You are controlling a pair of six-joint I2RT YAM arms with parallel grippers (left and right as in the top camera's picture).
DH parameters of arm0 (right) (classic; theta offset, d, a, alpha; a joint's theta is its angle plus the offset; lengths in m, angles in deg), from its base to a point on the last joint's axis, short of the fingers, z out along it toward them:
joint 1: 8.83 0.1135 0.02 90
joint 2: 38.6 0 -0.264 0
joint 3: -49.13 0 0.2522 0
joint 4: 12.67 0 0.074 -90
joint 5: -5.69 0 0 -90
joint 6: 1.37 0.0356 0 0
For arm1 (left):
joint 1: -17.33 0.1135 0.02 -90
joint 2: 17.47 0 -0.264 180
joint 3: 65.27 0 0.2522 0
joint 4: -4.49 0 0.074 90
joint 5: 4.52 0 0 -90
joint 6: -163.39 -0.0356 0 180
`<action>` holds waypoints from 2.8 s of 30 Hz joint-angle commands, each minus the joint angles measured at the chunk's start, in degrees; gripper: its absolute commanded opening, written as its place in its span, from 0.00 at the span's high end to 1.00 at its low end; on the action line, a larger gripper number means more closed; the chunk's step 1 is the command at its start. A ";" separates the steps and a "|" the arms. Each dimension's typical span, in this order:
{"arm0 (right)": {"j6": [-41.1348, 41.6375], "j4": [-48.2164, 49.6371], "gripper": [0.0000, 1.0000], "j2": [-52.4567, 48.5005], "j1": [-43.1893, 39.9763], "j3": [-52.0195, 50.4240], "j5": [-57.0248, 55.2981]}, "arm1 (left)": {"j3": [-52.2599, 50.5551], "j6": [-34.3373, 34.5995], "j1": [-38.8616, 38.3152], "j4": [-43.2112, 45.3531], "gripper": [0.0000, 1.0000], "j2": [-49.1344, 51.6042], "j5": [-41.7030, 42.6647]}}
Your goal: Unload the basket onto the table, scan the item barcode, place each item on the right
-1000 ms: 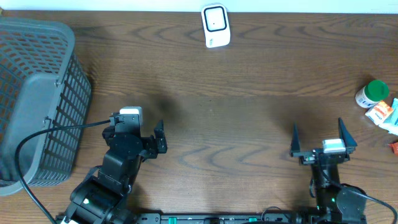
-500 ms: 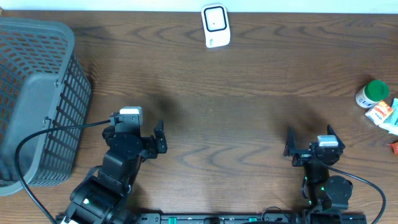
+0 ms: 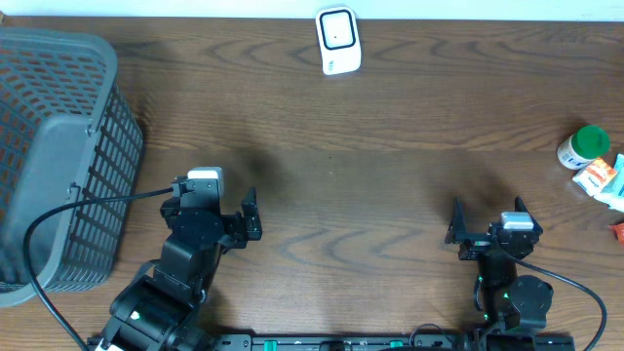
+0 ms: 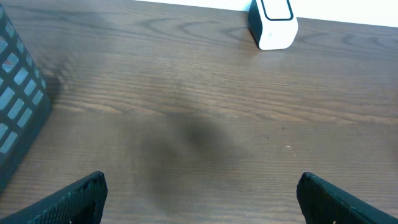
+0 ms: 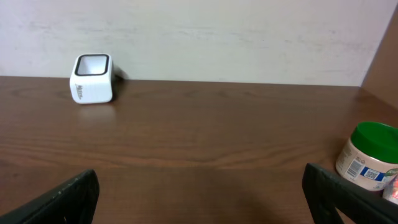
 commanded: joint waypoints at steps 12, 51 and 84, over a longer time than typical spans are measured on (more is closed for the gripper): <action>0.96 -0.09 0.01 0.39 -0.52 -0.24 -0.74 | 0.13 -0.74 0.15 -0.04 0.02 -0.07 -0.76; 0.98 -0.09 0.01 0.39 -0.52 -0.24 -0.74 | -36.72 -2.64 20.65 31.04 0.02 -32.20 -3.08; 0.98 -0.09 0.01 0.39 -0.52 -0.24 -0.74 | -36.72 -16.59 21.46 25.16 0.02 -36.54 2.43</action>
